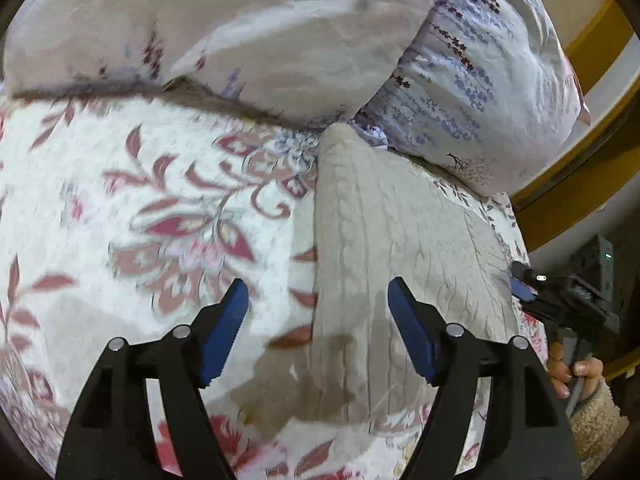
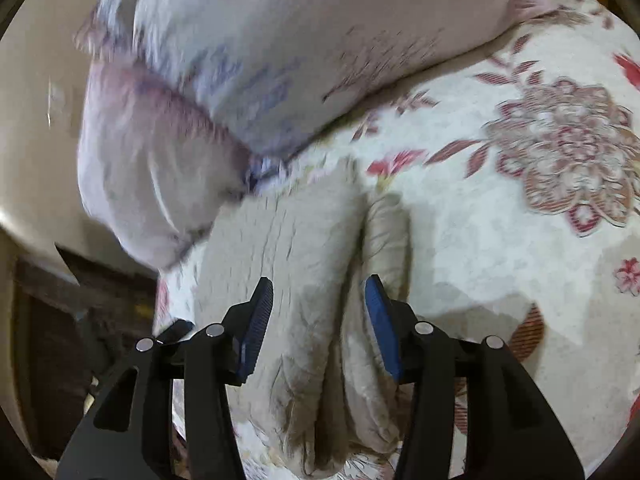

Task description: Fold small clothes

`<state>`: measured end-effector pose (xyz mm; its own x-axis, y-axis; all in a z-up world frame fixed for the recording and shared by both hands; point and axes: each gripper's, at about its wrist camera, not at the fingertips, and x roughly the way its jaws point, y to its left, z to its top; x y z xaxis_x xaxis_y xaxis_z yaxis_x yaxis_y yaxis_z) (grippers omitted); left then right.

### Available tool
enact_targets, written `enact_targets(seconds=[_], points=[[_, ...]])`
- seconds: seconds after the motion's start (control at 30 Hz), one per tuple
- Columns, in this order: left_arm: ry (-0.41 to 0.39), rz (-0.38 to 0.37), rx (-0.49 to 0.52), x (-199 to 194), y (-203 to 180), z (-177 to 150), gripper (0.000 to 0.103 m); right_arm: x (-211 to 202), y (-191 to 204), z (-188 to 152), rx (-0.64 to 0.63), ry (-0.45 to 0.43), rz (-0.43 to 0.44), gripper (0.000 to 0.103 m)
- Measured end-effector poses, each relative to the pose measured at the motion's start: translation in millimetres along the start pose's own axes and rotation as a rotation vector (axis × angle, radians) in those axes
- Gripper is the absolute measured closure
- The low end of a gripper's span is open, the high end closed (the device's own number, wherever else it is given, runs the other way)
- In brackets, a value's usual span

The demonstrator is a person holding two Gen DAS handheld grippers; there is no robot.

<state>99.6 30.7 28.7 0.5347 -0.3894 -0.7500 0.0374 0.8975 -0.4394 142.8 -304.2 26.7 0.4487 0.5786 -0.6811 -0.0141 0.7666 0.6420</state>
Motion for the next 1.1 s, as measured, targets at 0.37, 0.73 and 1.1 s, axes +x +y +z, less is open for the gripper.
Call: enact_targets(seconds=[0.37, 0.73, 1.1], points=[[0.043, 0.015, 0.031, -13.8, 11.2, -39.9, 0.028, 8.6, -4.3, 29.0, -0.013, -0.104, -0.207, 0.08], [0.024, 0.121, 0.13, -26.0, -10.6, -69.5, 0.004, 1.8, 22.3, -55.9, -0.21, 0.013, -0.149, 0.059], [0.085, 0.305, 0.239, 0.1, -36.9, -105.7, 0.002, -16.5, 27.1, -118.9, -0.278, -0.121, -0.472, 0.011]])
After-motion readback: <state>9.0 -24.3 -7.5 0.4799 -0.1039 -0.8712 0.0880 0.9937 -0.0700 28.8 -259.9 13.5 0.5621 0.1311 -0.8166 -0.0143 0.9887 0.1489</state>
